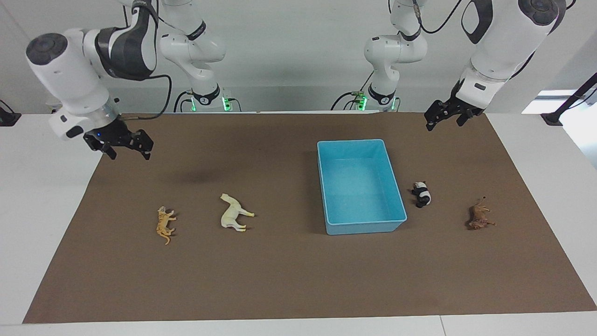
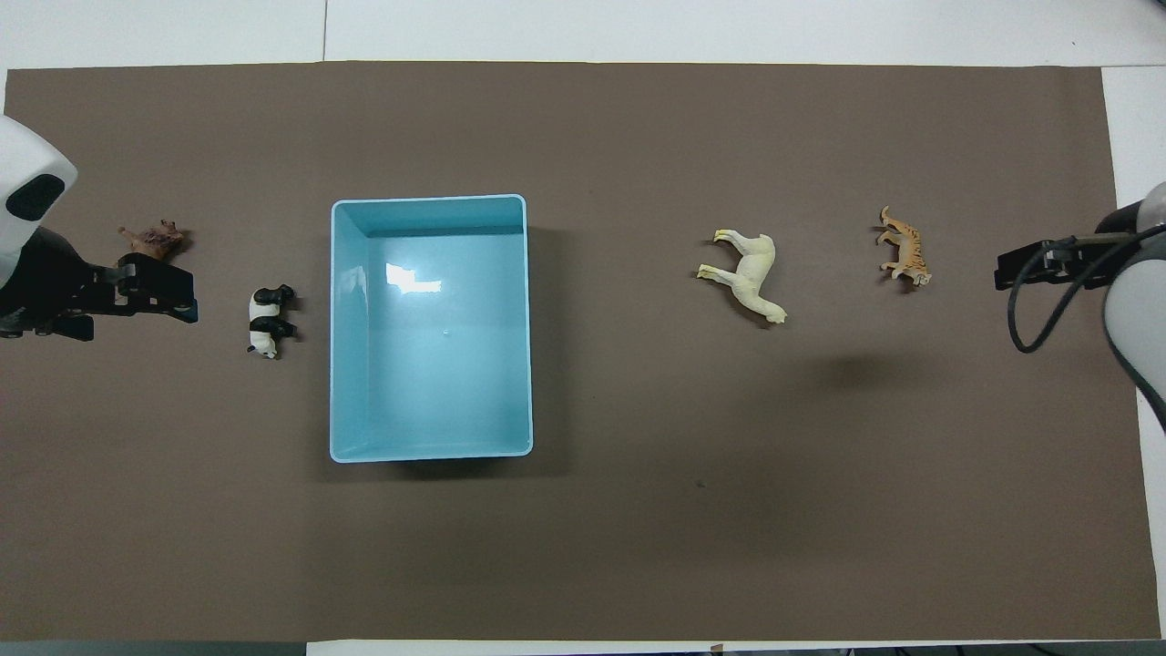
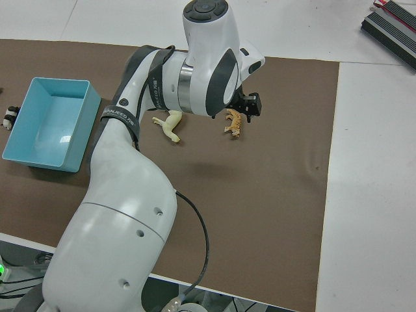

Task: Put all toys into storage box

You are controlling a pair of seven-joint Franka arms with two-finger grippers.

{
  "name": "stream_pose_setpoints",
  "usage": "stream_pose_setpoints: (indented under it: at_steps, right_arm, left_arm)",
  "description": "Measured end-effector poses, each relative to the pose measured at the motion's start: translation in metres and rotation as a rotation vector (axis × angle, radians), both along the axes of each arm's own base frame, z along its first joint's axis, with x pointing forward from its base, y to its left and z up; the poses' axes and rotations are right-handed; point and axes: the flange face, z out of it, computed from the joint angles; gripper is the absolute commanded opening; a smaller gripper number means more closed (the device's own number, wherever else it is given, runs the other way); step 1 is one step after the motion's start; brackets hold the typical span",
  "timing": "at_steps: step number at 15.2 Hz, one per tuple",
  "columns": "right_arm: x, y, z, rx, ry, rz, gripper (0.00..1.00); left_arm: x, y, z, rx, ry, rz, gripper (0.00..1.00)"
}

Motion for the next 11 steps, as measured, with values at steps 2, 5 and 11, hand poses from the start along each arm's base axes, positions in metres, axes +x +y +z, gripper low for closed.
stream_pose_setpoints:
  at_steps: [2,5,11]
  right_arm:
    - [0.017,0.002,-0.047,-0.006,-0.025,0.021,1.00]
    - [0.029,0.006,-0.098,-0.013,-0.066,0.048,1.00]
    - [0.045,0.007,-0.153,-0.023,-0.109,0.071,1.00]
  left_arm:
    - [0.000,-0.003,0.000,0.000,0.000,-0.006,1.00]
    - [-0.001,-0.005,0.000,0.000,0.000,-0.009,1.00]
    - [0.002,-0.004,0.002,-0.002,-0.025,-0.004,1.00]
